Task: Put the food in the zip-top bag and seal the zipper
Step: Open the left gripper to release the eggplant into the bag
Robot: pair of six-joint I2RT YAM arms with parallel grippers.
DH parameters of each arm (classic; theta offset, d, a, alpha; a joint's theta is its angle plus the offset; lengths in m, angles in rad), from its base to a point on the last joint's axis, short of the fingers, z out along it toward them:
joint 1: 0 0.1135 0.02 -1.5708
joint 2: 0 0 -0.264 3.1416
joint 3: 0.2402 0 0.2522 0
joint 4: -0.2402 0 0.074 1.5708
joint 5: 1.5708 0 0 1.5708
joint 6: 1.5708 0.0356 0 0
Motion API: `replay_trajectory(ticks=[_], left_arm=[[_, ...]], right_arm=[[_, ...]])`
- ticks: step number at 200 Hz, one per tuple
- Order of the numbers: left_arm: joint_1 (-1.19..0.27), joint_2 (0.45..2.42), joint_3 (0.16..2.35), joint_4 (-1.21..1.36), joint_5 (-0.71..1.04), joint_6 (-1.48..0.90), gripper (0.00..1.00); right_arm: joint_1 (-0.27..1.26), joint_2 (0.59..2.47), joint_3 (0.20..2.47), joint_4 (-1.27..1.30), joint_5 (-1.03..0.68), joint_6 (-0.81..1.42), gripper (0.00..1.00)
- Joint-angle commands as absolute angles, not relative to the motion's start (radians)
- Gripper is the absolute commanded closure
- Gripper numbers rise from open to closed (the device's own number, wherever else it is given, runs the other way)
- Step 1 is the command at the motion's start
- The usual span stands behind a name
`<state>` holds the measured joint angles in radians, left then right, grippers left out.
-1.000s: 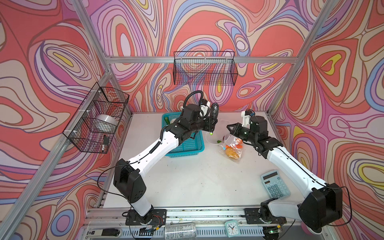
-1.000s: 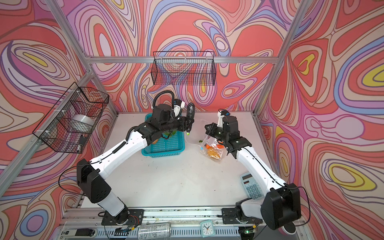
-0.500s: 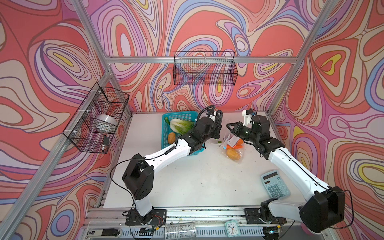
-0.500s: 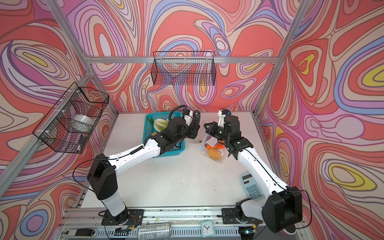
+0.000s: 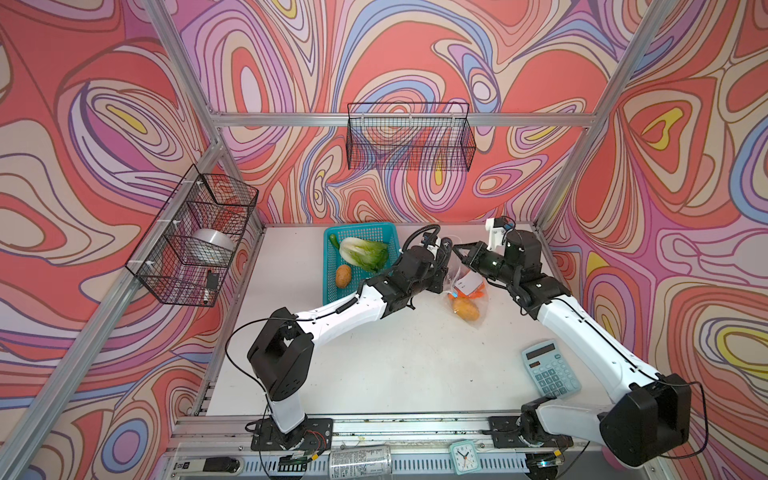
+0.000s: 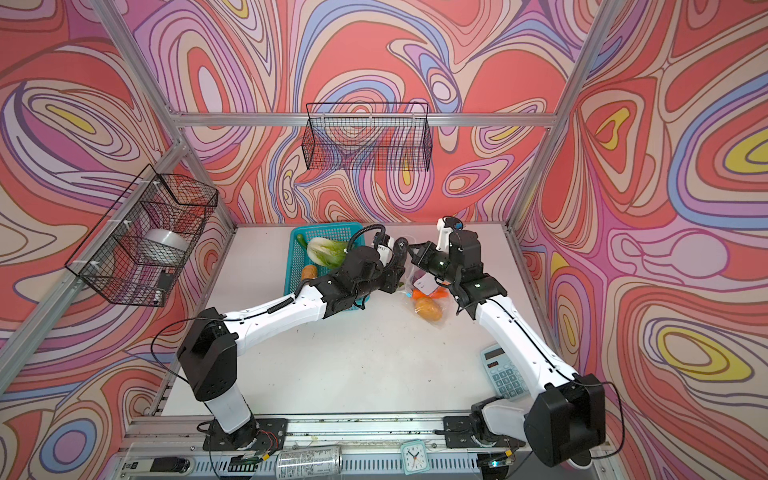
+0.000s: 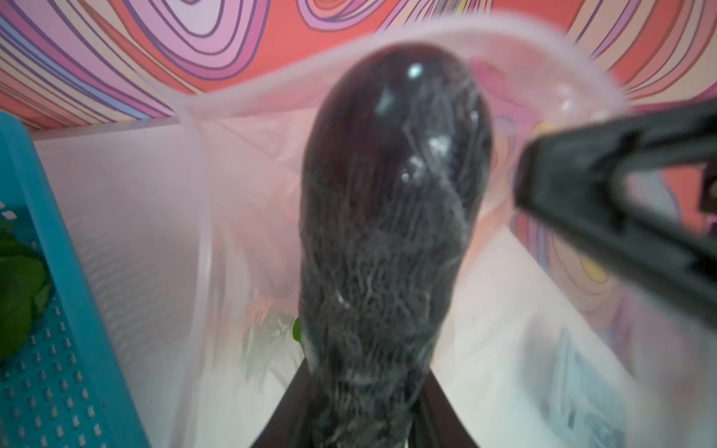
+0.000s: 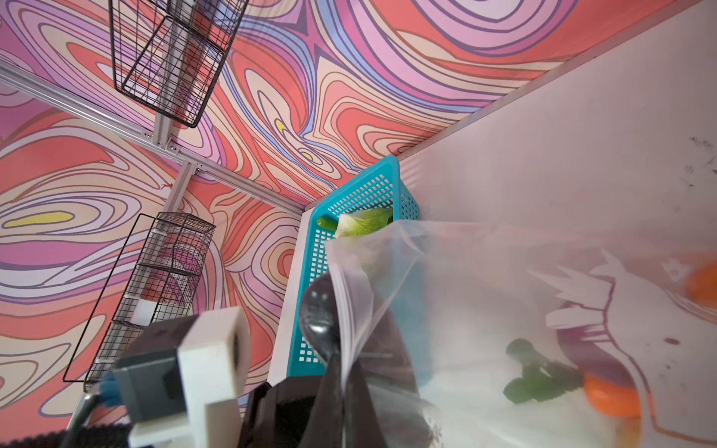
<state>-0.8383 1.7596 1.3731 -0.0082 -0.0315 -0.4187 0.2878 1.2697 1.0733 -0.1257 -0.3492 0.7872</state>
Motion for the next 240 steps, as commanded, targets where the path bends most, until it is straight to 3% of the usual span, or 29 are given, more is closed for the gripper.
replay_trajectory(ticks=[1, 27, 49, 68, 129, 160, 170, 240], left_arm=[[-0.840, 1.753, 1.374, -0.059, -0.046, -0.396, 0.83], [-0.839, 1.764, 1.393, -0.082, -0.047, -0.390, 0.75], [-0.840, 1.776, 1.424, -0.112, -0.044, -0.387, 0.41], [-0.839, 1.779, 1.441, -0.138, -0.057, -0.386, 0.28], [-0.840, 1.715, 1.472, -0.185, -0.107, -0.351, 0.18], [-0.838, 1.647, 1.488, -0.220, -0.174, -0.318, 0.09], [-0.837, 1.624, 1.487, -0.232, -0.196, -0.310, 0.01], [-0.675, 1.519, 1.448, -0.422, -0.202, -0.315, 0.00]], right_arm=[[0.288, 1.265, 1.090, -0.096, -0.351, 0.790, 1.00], [0.288, 1.263, 1.089, -0.098, -0.350, 0.788, 1.00], [0.288, 1.262, 1.088, -0.103, -0.348, 0.788, 1.00], [0.288, 1.263, 1.089, -0.103, -0.348, 0.786, 1.00], [0.288, 1.267, 1.088, -0.110, -0.341, 0.776, 1.00], [0.288, 1.270, 1.086, -0.109, -0.337, 0.771, 1.00], [0.288, 1.269, 1.083, -0.109, -0.335, 0.770, 1.00], [0.288, 1.271, 1.074, -0.096, -0.335, 0.776, 1.00]])
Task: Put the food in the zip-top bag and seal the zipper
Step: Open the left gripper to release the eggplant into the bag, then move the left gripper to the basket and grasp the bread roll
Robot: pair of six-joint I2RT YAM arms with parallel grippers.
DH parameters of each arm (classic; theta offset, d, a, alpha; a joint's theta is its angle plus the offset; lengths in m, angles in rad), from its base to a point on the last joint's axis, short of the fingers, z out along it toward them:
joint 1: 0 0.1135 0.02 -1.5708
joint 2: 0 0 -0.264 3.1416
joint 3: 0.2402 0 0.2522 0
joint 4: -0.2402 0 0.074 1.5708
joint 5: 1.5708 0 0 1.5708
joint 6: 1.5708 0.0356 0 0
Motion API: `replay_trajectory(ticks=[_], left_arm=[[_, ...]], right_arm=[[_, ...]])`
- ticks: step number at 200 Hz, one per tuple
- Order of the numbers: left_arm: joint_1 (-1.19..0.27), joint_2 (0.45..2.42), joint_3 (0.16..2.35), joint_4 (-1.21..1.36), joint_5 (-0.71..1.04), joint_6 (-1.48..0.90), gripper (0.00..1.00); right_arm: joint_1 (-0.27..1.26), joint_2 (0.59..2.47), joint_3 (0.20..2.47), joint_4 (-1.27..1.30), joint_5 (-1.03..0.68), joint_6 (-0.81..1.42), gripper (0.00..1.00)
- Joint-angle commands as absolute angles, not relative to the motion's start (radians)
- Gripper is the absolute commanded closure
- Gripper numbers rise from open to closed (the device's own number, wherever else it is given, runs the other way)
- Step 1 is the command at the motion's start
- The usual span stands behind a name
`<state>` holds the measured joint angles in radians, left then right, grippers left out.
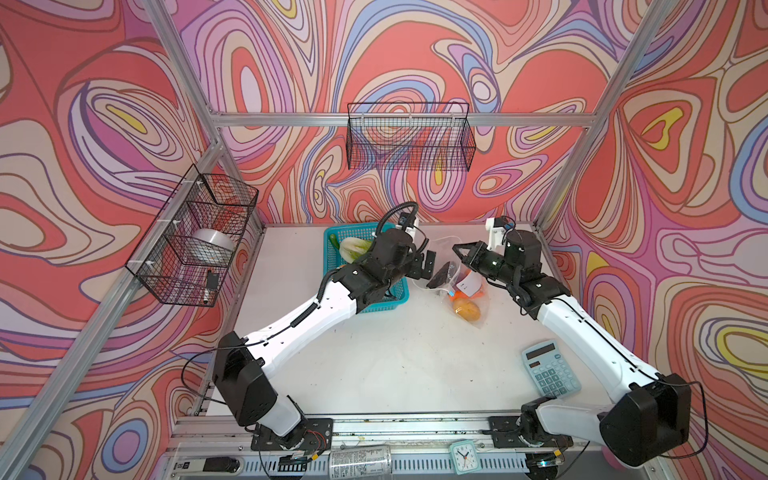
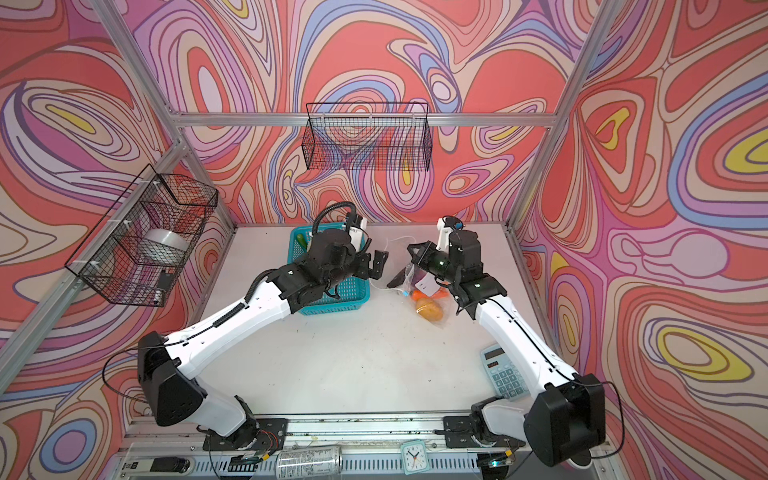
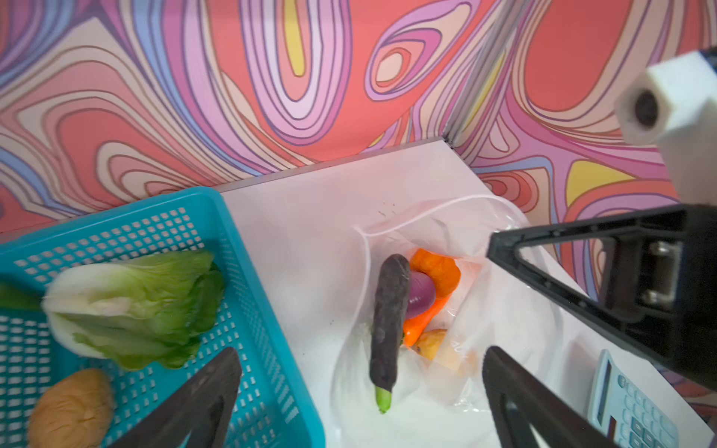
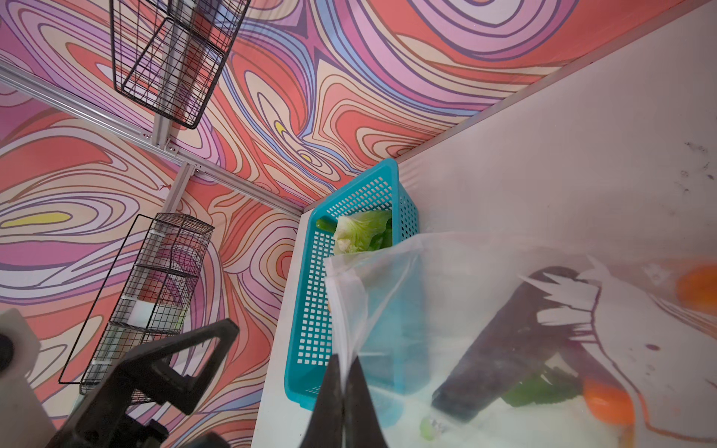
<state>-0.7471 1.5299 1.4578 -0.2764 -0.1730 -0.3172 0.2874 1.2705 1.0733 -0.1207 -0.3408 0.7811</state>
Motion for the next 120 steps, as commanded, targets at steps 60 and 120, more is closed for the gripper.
replay_trajectory(ticks=[60, 120], left_arm=[[-0.492, 1.553, 1.380, -0.630, -0.273, -0.288, 0.04], [-0.399, 1.744, 1.435, -0.669, -0.265, -0.331, 0.22]], right_arm=[[0.288, 1.285, 1.063, -0.081, -0.334, 0.780, 1.00], [0.288, 1.291, 1.071, -0.102, -0.326, 0.761, 1.00]])
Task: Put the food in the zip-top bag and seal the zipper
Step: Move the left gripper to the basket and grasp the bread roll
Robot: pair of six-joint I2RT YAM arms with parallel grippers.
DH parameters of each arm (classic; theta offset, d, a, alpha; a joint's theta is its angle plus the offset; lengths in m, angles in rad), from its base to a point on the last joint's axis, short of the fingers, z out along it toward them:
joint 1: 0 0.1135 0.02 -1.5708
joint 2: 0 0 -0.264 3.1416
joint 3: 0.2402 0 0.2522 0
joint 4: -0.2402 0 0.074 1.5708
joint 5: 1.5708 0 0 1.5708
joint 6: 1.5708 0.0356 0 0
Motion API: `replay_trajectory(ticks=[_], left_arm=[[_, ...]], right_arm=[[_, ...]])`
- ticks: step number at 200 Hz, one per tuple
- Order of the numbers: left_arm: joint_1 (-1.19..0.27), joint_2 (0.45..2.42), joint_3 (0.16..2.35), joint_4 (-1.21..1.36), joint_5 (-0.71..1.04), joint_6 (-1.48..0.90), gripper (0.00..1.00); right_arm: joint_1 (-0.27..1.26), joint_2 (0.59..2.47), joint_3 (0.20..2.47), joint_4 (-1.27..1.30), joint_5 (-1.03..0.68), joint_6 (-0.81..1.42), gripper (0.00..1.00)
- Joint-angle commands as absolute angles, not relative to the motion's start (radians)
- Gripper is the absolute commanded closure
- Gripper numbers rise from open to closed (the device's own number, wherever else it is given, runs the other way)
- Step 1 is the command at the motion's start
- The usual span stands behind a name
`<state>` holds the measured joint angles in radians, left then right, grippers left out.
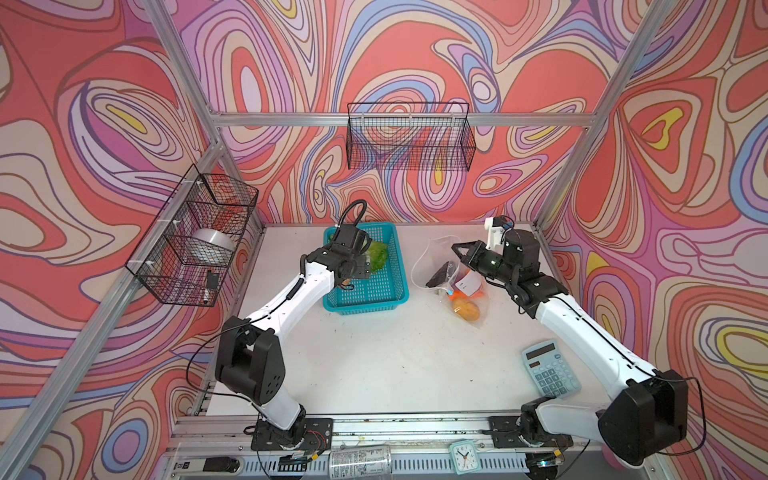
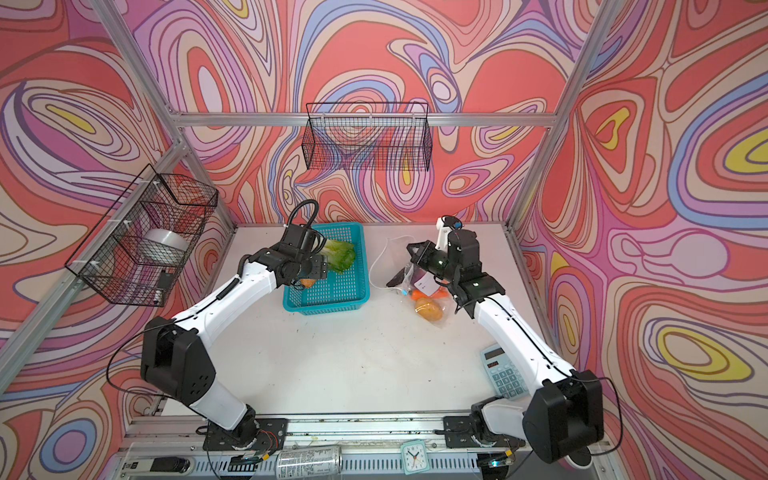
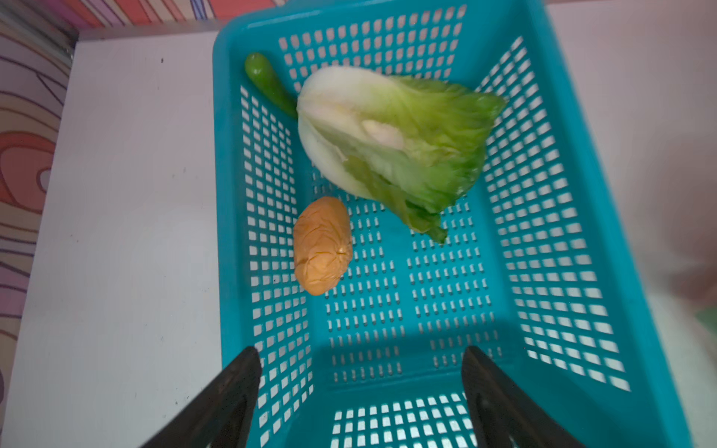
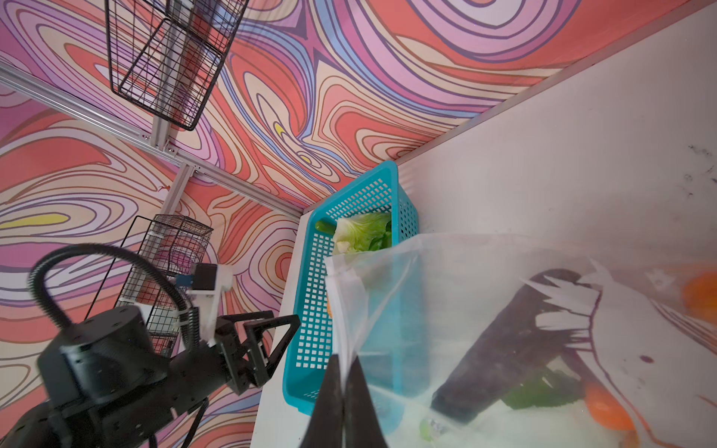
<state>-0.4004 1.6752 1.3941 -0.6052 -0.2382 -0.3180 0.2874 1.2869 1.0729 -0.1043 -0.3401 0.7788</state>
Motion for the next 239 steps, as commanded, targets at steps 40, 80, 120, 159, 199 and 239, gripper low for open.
replay_trajectory(ticks=[40, 80, 120, 159, 199, 239], left_arm=[[-0.392, 1.904, 1.554, -0.739, -0.334, -0.326, 0.36], [-0.380, 1.990, 1.601, -0.752, -0.346, -0.313, 0.34], [-0.371, 2.045, 1.631, -0.765, -0.376, -0.327, 0.32], [-0.362, 2.105, 1.663, -0.764, -0.384, -0.328, 0.32], [-0.351, 2.141, 1.674, -0.749, -0.376, -0.324, 0.31], [-0.330, 2.172, 1.692, -0.742, -0.364, -0.319, 0.28]], right_arm=[[0.288, 1.281, 1.064, -0.105, -0.315, 0.756, 1.00], [0.288, 1.279, 1.073, -0.129, -0.306, 0.739, 1.00], [0.288, 1.283, 1.078, -0.127, -0.301, 0.737, 1.00], [0.288, 1.292, 1.081, -0.129, -0.306, 0.739, 1.00], [0.288, 1.293, 1.089, -0.138, -0.301, 0.734, 1.00], [0.288, 1.302, 1.097, -0.141, -0.300, 0.734, 1.00]])
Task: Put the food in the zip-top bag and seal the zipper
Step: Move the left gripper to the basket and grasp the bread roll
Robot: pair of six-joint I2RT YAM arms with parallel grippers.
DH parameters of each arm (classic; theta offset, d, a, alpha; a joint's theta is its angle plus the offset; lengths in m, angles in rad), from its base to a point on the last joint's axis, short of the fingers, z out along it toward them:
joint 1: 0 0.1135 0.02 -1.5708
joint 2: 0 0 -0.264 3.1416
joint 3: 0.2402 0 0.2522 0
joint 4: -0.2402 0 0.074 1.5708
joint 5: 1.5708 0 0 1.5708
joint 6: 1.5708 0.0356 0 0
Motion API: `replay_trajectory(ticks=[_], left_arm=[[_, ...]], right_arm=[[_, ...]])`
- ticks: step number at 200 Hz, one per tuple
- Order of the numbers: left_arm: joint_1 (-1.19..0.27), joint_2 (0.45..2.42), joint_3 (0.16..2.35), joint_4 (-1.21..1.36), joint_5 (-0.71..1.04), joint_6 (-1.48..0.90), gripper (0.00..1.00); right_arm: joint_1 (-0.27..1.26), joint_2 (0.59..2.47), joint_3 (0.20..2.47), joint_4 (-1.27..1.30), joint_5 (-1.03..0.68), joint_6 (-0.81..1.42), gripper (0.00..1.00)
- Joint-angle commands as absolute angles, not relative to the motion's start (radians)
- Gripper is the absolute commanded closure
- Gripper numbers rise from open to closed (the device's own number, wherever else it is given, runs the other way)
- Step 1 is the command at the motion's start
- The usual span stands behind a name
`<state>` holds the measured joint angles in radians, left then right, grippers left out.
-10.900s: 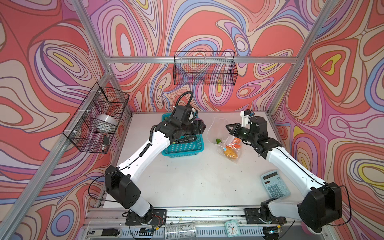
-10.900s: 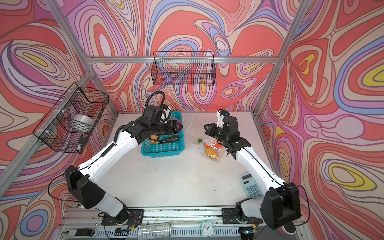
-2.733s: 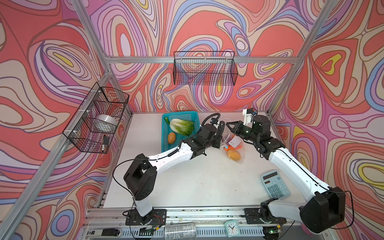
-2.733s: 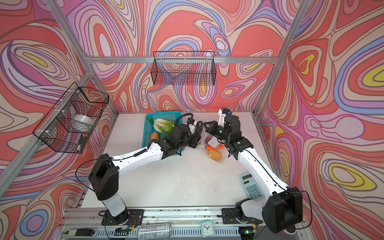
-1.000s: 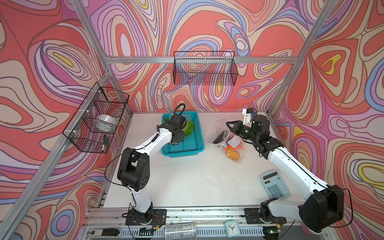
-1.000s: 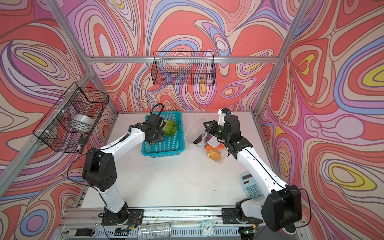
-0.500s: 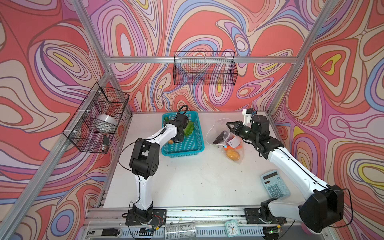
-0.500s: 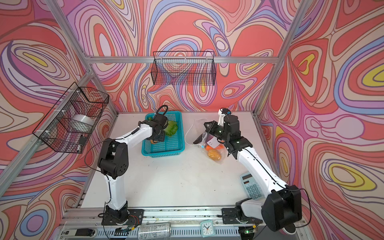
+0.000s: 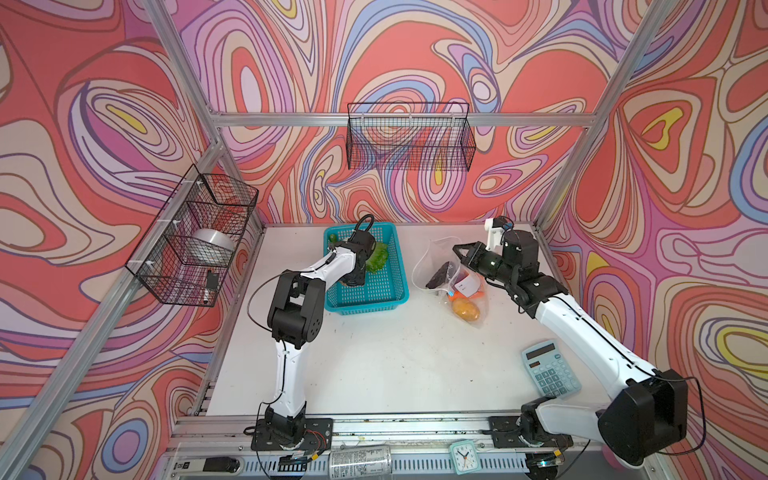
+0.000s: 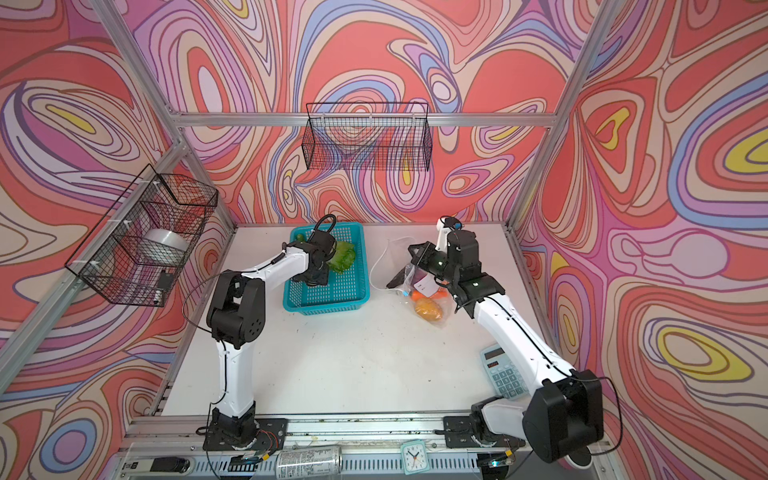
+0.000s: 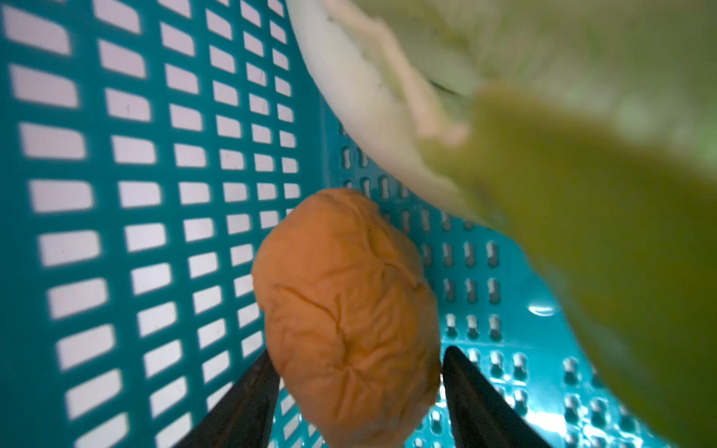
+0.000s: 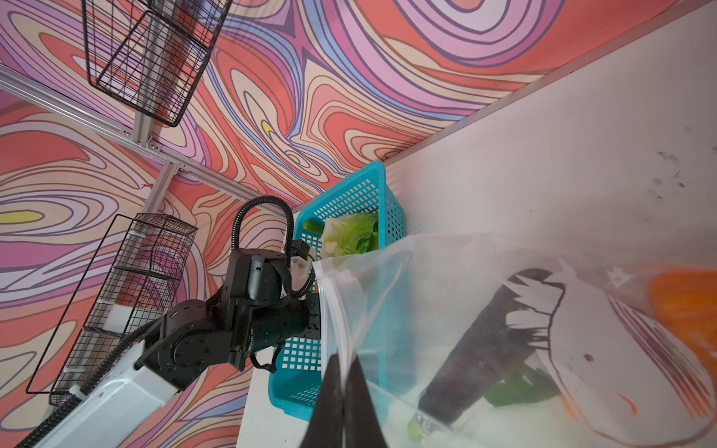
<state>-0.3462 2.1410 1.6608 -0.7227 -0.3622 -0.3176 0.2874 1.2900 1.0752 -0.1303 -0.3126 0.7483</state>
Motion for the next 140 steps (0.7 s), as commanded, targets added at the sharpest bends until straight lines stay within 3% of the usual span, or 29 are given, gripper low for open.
replay_trajectory(ticks=[1, 66, 140], left_arm=[[-0.330, 2.173, 1.692, -0.742, -0.363, -0.319, 0.28], [-0.322, 2.221, 1.775, -0.739, -0.353, -0.308, 0.15], [-0.321, 2.255, 1.767, -0.744, -0.340, -0.307, 0.27]], right_arm=[[0.288, 1.302, 1.097, -0.140, -0.300, 0.734, 1.00], [0.288, 1.310, 1.119, -0.154, -0.295, 0.727, 1.00], [0.288, 1.309, 1.121, -0.163, -0.292, 0.724, 1.00]])
